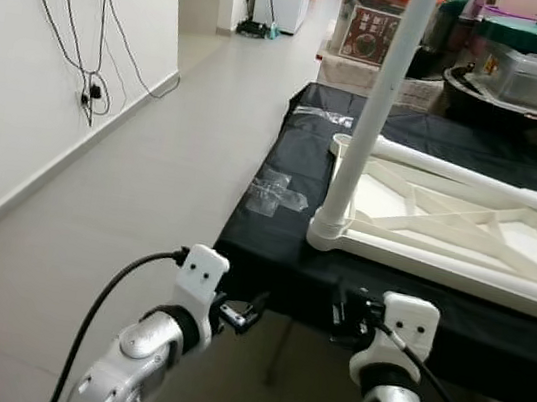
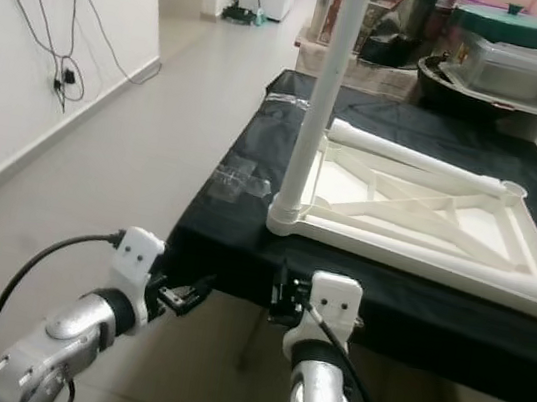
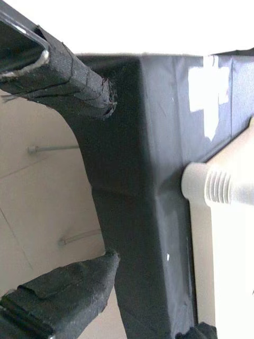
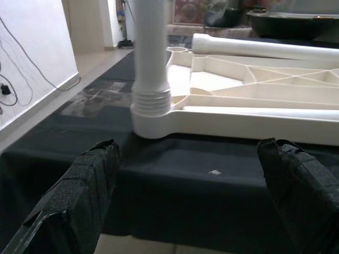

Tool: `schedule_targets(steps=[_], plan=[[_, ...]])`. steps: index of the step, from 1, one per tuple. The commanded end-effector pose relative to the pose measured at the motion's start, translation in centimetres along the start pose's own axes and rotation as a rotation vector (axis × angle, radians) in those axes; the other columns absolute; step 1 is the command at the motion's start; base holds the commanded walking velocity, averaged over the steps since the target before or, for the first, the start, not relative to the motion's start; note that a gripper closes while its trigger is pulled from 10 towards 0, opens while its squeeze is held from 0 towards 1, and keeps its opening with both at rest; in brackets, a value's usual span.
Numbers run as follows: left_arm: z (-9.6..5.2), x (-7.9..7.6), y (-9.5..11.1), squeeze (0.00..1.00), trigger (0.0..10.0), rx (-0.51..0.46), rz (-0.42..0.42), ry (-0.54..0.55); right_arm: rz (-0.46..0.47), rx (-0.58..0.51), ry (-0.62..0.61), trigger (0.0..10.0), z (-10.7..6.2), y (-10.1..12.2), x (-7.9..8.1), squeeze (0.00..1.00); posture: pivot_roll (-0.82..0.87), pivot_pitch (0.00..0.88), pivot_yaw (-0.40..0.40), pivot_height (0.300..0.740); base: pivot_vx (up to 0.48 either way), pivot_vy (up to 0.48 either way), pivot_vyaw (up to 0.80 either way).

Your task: Building children table

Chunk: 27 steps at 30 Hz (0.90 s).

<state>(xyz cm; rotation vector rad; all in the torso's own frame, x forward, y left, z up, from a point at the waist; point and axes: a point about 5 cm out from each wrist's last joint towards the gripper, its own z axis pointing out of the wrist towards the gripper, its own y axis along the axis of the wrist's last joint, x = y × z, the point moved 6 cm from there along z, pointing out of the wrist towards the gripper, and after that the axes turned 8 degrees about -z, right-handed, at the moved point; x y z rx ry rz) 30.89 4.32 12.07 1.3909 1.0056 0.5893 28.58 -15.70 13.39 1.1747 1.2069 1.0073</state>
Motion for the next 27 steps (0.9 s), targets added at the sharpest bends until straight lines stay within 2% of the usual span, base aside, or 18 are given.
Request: schedule_targets(steps=[1,9,12,14,16,18,20,23,27], plan=[[0.1,0.2,-0.2,0.00,10.0,0.003,0.002,0.017,0.015,0.010,-0.006,10.0,0.1,-0.3,-0.1,0.00,0.12,0.021,-0.056,0.740,0.000,0.000,0.00],[0.2,1.1,0.7,0.00,10.0,-0.040,0.030,0.069,0.017,0.008,-0.027,10.0,0.5,-0.3,-0.7,0.00,0.12,0.029,-0.059,0.740,0.000,0.000,0.00],[0.0,2.8,2.6,0.00,10.0,-0.110,0.067,0.158,0.033,0.009,-0.139,10.0,0.9,-0.2,-3.1,0.00,0.12,0.034,-0.061,0.740,0.000,0.000,0.00],[-0.1,3.1,2.9,0.00,10.0,-0.120,0.073,0.172,0.036,0.009,-0.158,10.0,1.0,-0.2,-3.6,0.00,0.12,0.034,-0.061,0.740,0.000,0.000,0.00],[-0.1,4.0,3.6,0.00,10.0,-0.136,0.113,0.214,0.027,0.014,-0.193,10.0,1.2,-0.3,-4.9,0.00,0.13,0.044,-0.062,0.740,0.000,0.000,0.00],[-0.1,4.0,3.6,0.00,10.0,-0.136,0.113,0.214,0.027,0.014,-0.193,10.0,1.2,-0.3,-4.9,0.00,0.13,0.044,-0.062,0.740,0.000,0.000,0.00],[-0.1,4.3,3.2,0.00,10.0,-0.115,0.147,0.229,0.031,0.006,-0.191,10.0,1.3,0.0,-5.0,0.00,0.12,0.044,-0.061,0.740,0.000,-0.469,0.00],[-0.2,4.2,2.7,0.00,10.0,-0.102,0.148,0.231,0.034,-0.003,-0.173,10.0,1.3,0.3,-4.4,0.00,0.12,0.046,-0.062,0.740,0.000,-0.469,0.00],[-0.3,4.5,2.3,0.00,10.0,-0.093,0.138,0.261,0.039,-0.004,-0.146,10.0,1.1,0.2,-3.6,0.00,0.12,0.046,-0.061,0.740,0.000,0.000,0.00]])
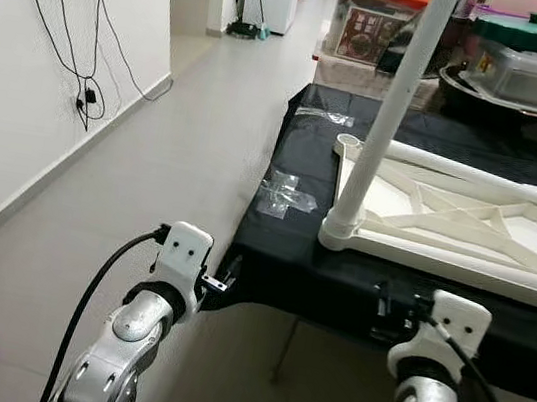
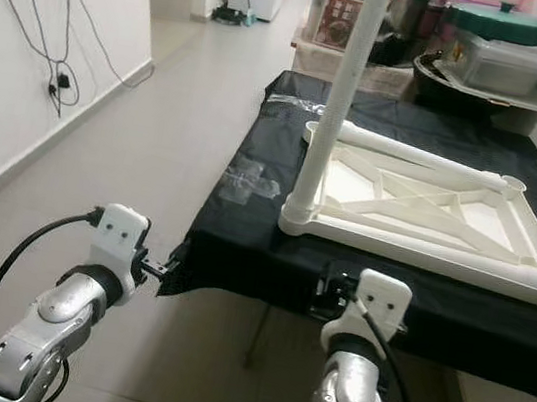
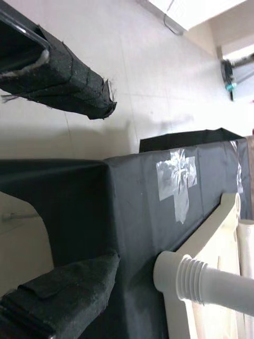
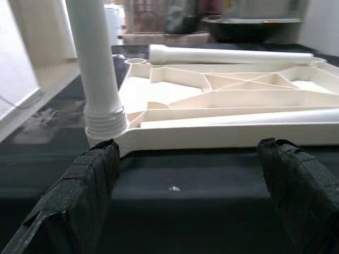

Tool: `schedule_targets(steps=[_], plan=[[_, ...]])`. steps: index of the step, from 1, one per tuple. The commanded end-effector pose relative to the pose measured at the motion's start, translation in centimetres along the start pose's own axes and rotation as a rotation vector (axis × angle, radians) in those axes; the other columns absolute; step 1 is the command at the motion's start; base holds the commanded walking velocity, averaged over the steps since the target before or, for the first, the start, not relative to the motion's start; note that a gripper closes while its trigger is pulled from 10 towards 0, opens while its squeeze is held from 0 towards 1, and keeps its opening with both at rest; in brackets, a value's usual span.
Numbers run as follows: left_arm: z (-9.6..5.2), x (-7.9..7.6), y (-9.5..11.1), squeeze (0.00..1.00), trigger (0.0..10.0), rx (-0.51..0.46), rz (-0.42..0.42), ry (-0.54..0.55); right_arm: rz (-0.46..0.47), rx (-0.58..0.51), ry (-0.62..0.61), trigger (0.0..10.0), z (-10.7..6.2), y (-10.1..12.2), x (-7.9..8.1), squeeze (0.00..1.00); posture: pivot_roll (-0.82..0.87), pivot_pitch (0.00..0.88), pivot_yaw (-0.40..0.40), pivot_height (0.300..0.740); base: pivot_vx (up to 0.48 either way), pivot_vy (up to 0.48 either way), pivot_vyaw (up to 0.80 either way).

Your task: Building children table

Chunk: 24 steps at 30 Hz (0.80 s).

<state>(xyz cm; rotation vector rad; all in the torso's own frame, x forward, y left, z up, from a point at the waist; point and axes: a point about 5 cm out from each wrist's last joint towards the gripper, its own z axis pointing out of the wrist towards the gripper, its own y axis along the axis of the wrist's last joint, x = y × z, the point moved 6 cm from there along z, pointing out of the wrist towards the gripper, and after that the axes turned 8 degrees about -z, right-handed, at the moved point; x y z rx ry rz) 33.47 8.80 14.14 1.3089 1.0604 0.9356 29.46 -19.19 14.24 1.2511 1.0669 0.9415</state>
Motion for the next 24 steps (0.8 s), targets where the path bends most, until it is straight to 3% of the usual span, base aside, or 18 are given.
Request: schedule_targets(steps=[1,12,14,15,17,24], plan=[[0.0,0.0,-0.8,0.00,10.0,0.026,-0.003,0.010,-0.002,0.006,0.005,10.0,-0.2,-0.3,0.1,0.00,0.13,0.046,-0.063,0.740,0.000,0.000,0.00],[0.4,1.4,0.5,0.00,10.0,-0.024,-0.009,0.049,0.007,0.001,0.009,10.0,0.1,-0.1,0.2,0.00,0.13,0.044,-0.065,0.740,0.000,0.000,0.00],[0.5,2.8,2.1,0.00,10.0,-0.077,-0.003,0.113,0.005,-0.006,0.005,10.0,0.2,0.1,0.0,0.00,0.13,0.044,-0.068,0.740,0.000,0.000,0.00],[0.5,2.8,2.1,0.00,10.0,-0.077,-0.003,0.113,0.005,-0.006,0.005,10.0,0.2,0.1,0.0,0.00,0.13,0.044,-0.068,0.740,0.000,0.000,0.00],[0.4,4.7,3.1,0.00,10.0,-0.112,0.028,0.200,-0.001,-0.015,-0.007,10.0,0.5,0.3,-0.4,0.00,0.13,0.046,-0.070,0.740,0.000,0.000,0.00],[0.3,5.6,3.2,0.00,10.0,-0.119,0.046,0.231,-0.011,-0.033,-0.043,10.0,1.0,0.7,-1.4,0.00,0.14,0.045,-0.072,0.740,0.000,0.000,0.00]])
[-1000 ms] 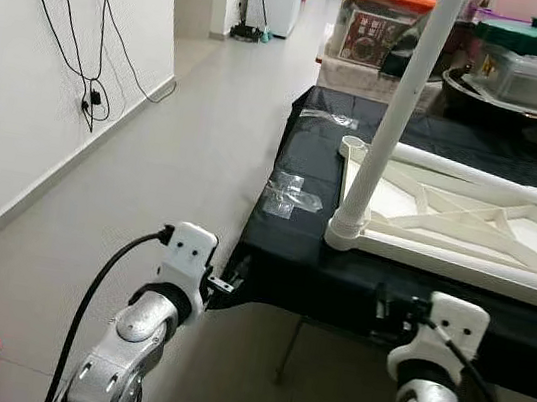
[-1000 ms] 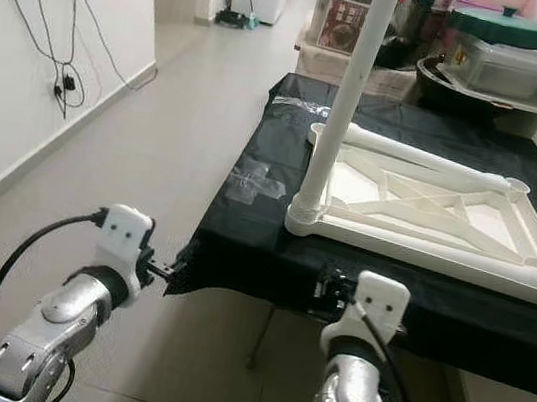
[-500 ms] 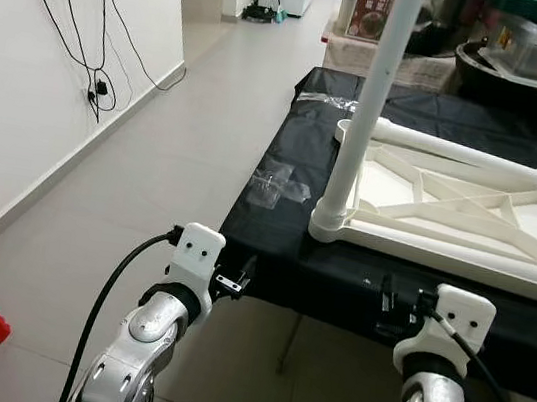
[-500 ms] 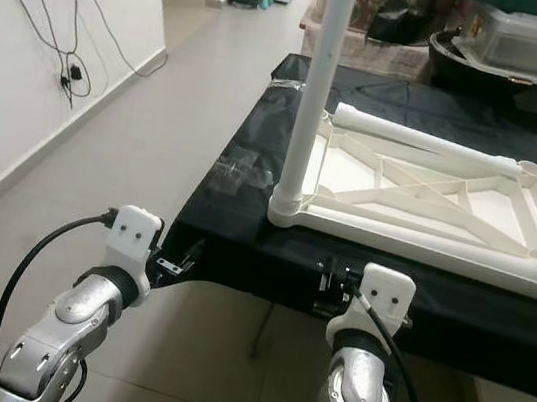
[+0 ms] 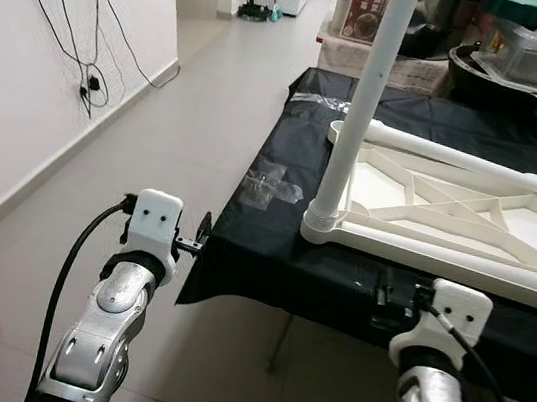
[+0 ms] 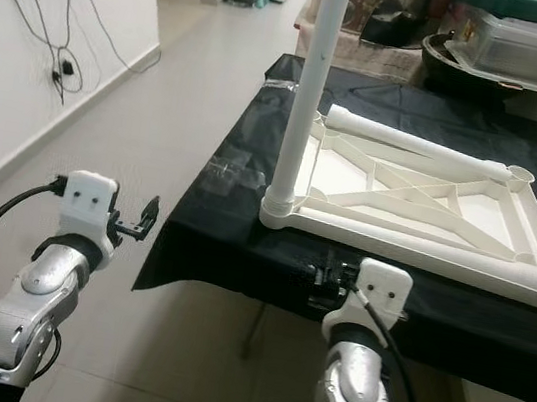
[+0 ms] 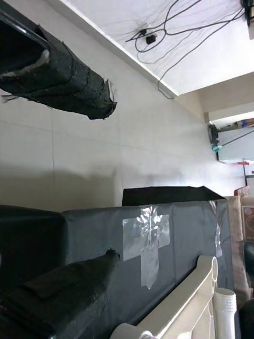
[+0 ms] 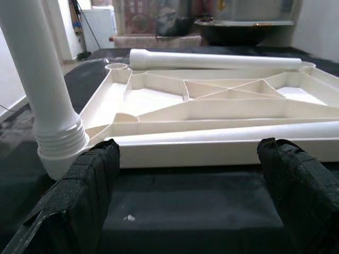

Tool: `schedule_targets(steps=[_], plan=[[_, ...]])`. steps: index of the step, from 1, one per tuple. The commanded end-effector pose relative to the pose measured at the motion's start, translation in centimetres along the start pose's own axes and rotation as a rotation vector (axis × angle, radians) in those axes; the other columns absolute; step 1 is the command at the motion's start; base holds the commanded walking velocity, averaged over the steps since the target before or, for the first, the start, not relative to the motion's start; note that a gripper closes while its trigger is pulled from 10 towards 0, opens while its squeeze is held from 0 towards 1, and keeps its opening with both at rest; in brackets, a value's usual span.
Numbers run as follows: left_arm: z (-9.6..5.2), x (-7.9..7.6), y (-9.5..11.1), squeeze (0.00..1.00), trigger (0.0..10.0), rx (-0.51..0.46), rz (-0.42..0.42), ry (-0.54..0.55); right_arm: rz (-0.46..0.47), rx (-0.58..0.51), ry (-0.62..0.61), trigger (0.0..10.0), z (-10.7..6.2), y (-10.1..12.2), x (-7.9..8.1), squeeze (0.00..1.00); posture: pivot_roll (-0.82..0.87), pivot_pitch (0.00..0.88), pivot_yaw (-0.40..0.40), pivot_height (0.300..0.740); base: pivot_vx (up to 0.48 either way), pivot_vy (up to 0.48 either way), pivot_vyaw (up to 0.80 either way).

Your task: Building children table

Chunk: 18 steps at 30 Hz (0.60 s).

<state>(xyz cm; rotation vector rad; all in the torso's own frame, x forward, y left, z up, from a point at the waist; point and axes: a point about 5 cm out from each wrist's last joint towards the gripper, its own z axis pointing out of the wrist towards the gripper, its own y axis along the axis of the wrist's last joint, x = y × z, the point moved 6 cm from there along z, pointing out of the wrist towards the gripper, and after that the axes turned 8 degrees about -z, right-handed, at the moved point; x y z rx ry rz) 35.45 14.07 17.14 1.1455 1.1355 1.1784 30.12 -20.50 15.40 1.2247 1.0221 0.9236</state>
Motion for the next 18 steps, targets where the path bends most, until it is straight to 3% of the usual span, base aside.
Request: schedule_targets(steps=[1,10,18], plan=[[-0.2,-0.1,-0.4,0.00,10.0,0.005,0.014,-0.003,-0.005,0.003,-0.015,10.0,0.2,-0.3,-0.4,0.00,0.14,0.040,-0.071,0.740,0.000,0.000,0.00],[-0.7,-1.0,-1.0,0.00,10.0,0.021,0.001,-0.033,-0.005,0.005,-0.016,10.0,0.3,-0.3,-0.2,0.00,0.14,0.033,-0.072,0.740,0.000,0.000,0.00],[-0.7,-1.3,-1.1,0.00,10.0,0.019,-0.005,-0.042,-0.006,0.007,-0.013,10.0,0.3,-0.5,-0.2,0.00,0.14,0.026,-0.067,0.740,0.265,0.000,0.00]])
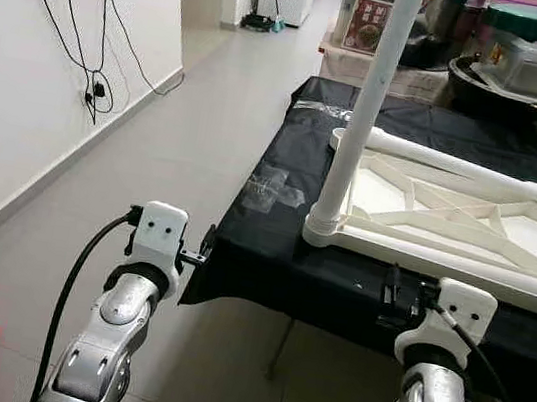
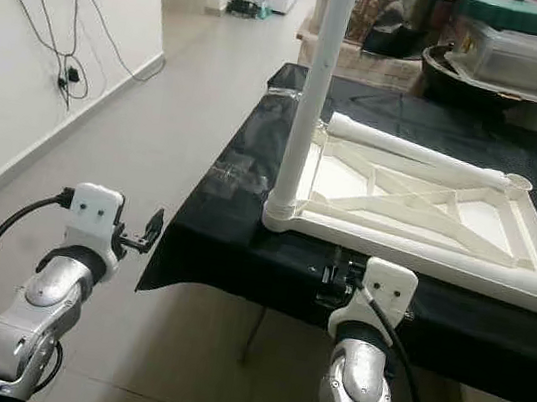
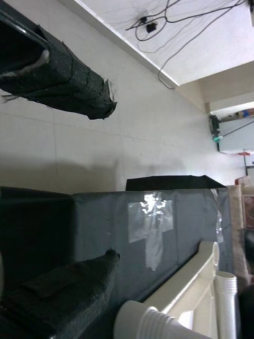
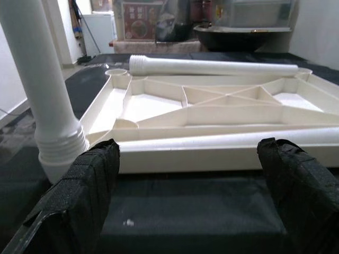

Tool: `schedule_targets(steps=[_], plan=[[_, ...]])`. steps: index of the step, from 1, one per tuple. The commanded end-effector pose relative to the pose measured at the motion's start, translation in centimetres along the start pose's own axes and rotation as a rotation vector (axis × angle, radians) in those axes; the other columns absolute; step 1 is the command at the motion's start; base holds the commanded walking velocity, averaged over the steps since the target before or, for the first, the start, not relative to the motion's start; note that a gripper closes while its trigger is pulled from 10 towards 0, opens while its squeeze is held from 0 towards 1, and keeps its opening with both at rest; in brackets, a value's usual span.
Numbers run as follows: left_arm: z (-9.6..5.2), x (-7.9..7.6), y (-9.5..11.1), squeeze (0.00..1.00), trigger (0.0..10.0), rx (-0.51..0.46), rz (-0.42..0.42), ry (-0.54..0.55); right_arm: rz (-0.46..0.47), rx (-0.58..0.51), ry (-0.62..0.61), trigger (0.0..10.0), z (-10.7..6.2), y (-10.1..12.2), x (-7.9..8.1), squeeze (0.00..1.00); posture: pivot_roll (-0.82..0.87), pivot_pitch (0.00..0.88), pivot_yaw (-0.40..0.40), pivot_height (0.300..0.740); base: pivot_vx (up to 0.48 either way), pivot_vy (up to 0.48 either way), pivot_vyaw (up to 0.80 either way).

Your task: Building children table

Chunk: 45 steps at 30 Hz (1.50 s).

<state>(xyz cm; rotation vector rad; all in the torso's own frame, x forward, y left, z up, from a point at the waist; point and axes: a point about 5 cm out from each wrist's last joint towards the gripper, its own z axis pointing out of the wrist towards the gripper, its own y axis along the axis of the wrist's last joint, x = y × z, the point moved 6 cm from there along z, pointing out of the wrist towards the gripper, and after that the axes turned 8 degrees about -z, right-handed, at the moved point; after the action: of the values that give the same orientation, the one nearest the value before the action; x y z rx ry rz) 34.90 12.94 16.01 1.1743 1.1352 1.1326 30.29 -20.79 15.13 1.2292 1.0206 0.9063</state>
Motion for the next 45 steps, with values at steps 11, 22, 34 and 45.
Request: schedule_targets(steps=[11,22,34,45], plan=[[-0.2,-0.4,-0.1,0.00,10.0,-0.005,0.005,-0.022,0.004,0.000,-0.001,10.0,-0.1,-0.2,0.2,0.00,0.14,0.020,-0.066,0.740,0.287,0.000,0.00],[-0.3,-0.4,-0.3,0.00,10.0,0.002,-0.014,-0.007,0.001,-0.006,-0.021,10.0,0.0,0.0,-0.3,0.00,0.14,0.032,-0.063,0.740,0.263,0.000,0.00],[-0.9,-1.9,-1.1,0.00,10.0,0.048,-0.058,-0.082,-0.003,-0.006,-0.085,10.0,0.9,0.1,-2.8,0.00,0.15,0.043,-0.063,0.740,0.000,0.000,0.00],[-3.5,-6.3,-3.5,0.00,10.0,0.146,-0.083,-0.338,-0.063,0.000,0.244,10.0,3.2,0.0,-5.1,1.00,0.14,0.063,-0.066,0.740,0.000,0.000,0.00]])
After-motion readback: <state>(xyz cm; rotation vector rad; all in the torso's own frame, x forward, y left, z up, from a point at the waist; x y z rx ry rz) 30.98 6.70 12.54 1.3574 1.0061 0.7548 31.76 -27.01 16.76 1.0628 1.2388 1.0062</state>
